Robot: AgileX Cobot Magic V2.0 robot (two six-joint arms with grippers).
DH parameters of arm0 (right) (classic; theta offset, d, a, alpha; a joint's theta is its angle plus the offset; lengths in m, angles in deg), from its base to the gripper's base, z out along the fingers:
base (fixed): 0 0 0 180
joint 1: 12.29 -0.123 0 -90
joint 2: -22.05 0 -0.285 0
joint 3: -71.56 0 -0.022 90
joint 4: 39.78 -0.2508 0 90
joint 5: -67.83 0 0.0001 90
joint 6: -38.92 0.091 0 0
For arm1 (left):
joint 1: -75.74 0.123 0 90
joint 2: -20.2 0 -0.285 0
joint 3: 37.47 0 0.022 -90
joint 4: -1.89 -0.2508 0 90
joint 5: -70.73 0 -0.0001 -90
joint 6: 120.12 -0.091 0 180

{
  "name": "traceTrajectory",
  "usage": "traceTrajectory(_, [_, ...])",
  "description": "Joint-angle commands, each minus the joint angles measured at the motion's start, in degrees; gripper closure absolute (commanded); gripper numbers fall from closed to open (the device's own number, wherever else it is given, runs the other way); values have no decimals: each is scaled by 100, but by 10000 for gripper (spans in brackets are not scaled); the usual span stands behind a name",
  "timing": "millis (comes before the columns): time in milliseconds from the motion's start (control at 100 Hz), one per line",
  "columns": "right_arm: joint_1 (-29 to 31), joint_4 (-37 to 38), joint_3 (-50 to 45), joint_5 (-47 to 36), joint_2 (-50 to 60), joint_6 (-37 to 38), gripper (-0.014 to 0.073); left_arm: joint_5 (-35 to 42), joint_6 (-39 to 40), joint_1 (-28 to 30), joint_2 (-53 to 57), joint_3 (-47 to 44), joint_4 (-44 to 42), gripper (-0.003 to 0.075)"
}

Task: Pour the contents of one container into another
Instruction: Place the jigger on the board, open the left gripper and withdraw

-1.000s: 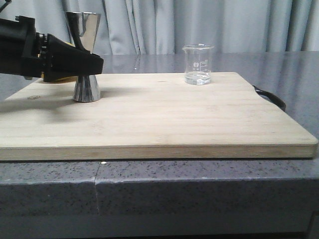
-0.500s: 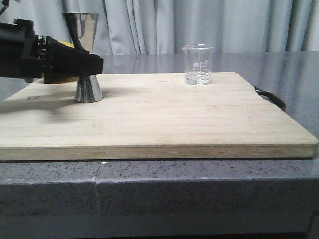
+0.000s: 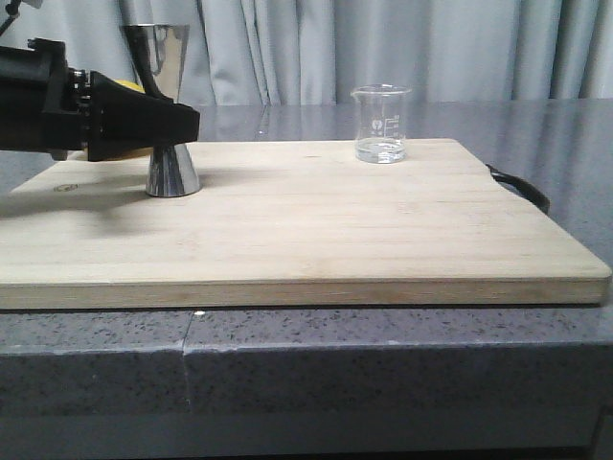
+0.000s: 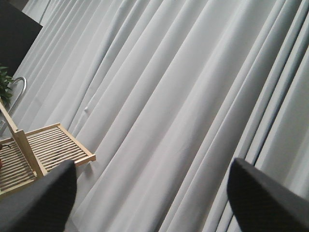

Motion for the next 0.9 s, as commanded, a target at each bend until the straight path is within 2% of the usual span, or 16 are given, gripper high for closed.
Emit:
traceTrajectory(0, [2,-250,187,-14,111,12,21,-431,18,11,140,72,198,666])
traceTrajectory(160, [2,-250,187,-14,111,12,21,-431,18,11,140,72,198,472])
traceTrajectory(250, [2,-250,187,-14,111,12,21,-431,18,11,140,72,198,400])
traceTrajectory(690, [2,-250,187,-14,111,12,21,-444,59,78,140,72,158,270])
traceTrajectory(890, [2,-250,187,-7,111,12,21,-444,673,486,246,72,-264,266])
